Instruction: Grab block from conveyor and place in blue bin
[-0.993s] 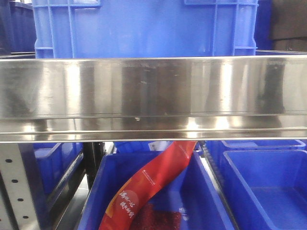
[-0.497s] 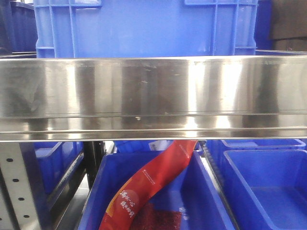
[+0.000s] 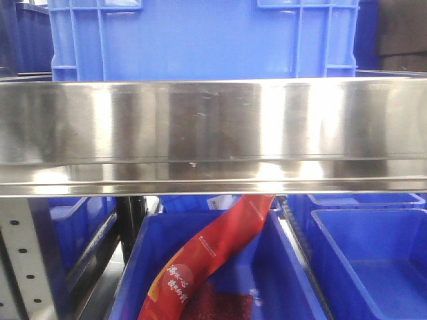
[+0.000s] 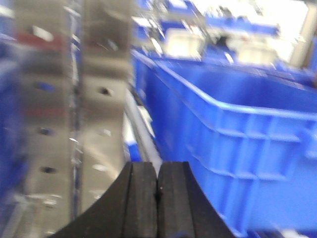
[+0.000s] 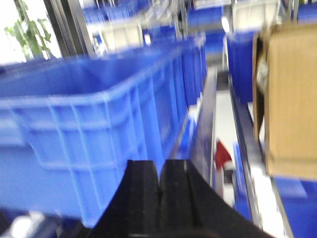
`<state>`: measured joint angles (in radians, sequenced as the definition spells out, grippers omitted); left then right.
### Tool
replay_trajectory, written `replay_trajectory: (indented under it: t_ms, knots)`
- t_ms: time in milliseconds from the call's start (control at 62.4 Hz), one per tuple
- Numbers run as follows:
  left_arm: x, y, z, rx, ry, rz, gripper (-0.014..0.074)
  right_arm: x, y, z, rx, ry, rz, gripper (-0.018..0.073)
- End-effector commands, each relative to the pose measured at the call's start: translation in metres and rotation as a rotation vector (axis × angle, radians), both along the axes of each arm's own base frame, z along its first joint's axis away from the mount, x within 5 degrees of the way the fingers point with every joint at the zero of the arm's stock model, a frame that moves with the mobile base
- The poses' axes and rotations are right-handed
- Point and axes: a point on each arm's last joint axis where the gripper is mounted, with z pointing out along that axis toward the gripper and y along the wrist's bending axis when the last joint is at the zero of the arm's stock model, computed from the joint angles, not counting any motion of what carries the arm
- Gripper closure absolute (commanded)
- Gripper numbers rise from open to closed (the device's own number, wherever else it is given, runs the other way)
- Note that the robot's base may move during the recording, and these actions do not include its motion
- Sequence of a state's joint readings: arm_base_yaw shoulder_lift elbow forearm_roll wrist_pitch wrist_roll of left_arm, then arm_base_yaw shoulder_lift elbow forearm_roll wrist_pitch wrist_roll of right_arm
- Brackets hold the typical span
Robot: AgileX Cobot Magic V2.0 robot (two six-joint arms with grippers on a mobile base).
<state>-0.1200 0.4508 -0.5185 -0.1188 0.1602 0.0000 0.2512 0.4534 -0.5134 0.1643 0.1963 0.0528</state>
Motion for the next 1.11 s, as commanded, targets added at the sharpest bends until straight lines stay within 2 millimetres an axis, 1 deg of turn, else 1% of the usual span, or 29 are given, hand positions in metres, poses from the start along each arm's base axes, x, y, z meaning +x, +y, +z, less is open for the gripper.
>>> replay_trajectory:
  t_ms: [0, 112, 240, 609, 737, 785, 865, 945, 1026, 1090]
  knots:
    - [-0.010, 0.004, 0.004, -0.014, -0.050, 0.028, 0.0708, -0.009, -0.003, 0.005, 0.025, -0.060, -0.008, 0.0721]
    - [-0.020, 0.007, 0.010, -0.022, -0.129, 0.052, 0.0708, -0.016, -0.005, 0.008, 0.034, -0.095, -0.009, 0.0721]
    - [-0.027, 0.008, 0.015, -0.028, -0.188, 0.058, 0.0708, -0.017, -0.005, 0.009, 0.037, -0.104, -0.009, 0.0721]
    - [-0.029, 0.008, 0.016, -0.029, -0.199, 0.058, 0.0708, -0.017, -0.005, 0.009, 0.037, -0.104, -0.009, 0.0721]
    - [-0.029, 0.008, 0.016, -0.029, -0.199, 0.058, 0.0708, -0.015, -0.007, 0.003, -0.070, -0.129, -0.034, 0.0721]
    - [-0.029, 0.008, 0.016, -0.029, -0.199, 0.058, 0.0708, -0.016, -0.008, -0.002, -0.120, -0.148, -0.042, 0.0721]
    - [-0.029, 0.008, 0.016, -0.029, -0.199, 0.058, 0.0708, -0.021, -0.010, -0.013, -0.140, -0.149, -0.049, 0.0721]
    - [-0.029, 0.008, 0.016, -0.029, -0.199, 0.058, 0.0708, -0.026, -0.013, -0.030, -0.147, -0.154, -0.075, 0.0721]
    - [-0.029, 0.008, 0.016, -0.029, -0.199, 0.058, 0.0708, -0.031, -0.016, -0.047, -0.207, -0.201, -0.117, 0.0721]
    - [-0.029, 0.008, 0.016, -0.029, -0.199, 0.058, 0.0708, -0.033, -0.019, -0.061, -0.182, -0.221, -0.149, 0.0721]
